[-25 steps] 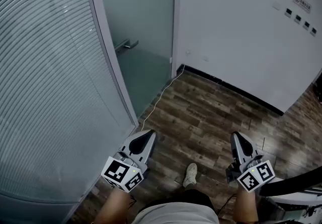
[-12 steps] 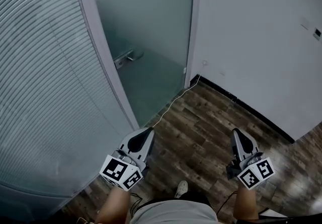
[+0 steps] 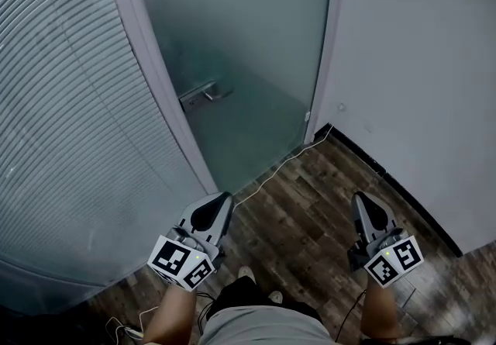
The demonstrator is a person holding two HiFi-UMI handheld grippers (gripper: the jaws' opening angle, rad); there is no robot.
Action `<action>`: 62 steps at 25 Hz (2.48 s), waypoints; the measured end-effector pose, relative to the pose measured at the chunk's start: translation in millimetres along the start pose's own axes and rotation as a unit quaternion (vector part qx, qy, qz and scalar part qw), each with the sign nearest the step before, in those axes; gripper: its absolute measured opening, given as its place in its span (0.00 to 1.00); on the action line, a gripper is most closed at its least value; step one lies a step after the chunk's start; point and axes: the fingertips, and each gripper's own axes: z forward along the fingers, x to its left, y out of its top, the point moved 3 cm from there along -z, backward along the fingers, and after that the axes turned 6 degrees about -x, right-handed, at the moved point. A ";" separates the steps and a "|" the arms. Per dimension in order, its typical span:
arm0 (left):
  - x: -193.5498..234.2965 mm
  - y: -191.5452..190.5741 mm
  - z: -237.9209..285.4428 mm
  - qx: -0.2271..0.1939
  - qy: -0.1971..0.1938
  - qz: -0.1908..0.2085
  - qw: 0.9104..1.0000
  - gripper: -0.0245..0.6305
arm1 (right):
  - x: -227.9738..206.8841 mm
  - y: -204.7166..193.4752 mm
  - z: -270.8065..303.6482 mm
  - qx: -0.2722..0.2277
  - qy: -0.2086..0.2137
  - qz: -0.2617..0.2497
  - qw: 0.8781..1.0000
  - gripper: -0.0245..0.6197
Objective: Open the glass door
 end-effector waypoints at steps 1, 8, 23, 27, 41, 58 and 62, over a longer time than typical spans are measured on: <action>4.6 -0.2 5.4 0.001 0.005 0.002 1.000 0.04 | -5.2 -3.0 8.7 0.002 0.006 0.002 1.000 0.04; 49.5 -3.9 49.0 -0.003 0.026 0.016 1.000 0.04 | -33.6 -24.9 82.7 0.011 0.045 0.005 0.999 0.04; 219.6 4.2 145.5 -0.009 0.081 0.020 0.996 0.04 | -44.9 -70.1 342.1 0.048 0.179 0.001 0.983 0.05; 248.0 1.1 160.7 -0.007 0.099 0.022 0.995 0.04 | -43.8 -81.0 389.1 0.059 0.210 0.007 0.976 0.05; 278.9 -6.3 170.1 -0.017 0.211 0.019 0.977 0.04 | -33.2 -133.5 487.1 0.131 0.374 -0.013 0.918 0.24; 287.6 -19.8 181.0 0.004 0.314 0.012 0.949 0.04 | -12.2 -235.4 541.2 0.259 0.520 -0.186 0.792 0.33; 290.5 -23.3 179.9 0.004 0.315 0.010 0.949 0.04 | -10.4 -238.6 540.3 0.257 0.518 -0.193 0.793 0.27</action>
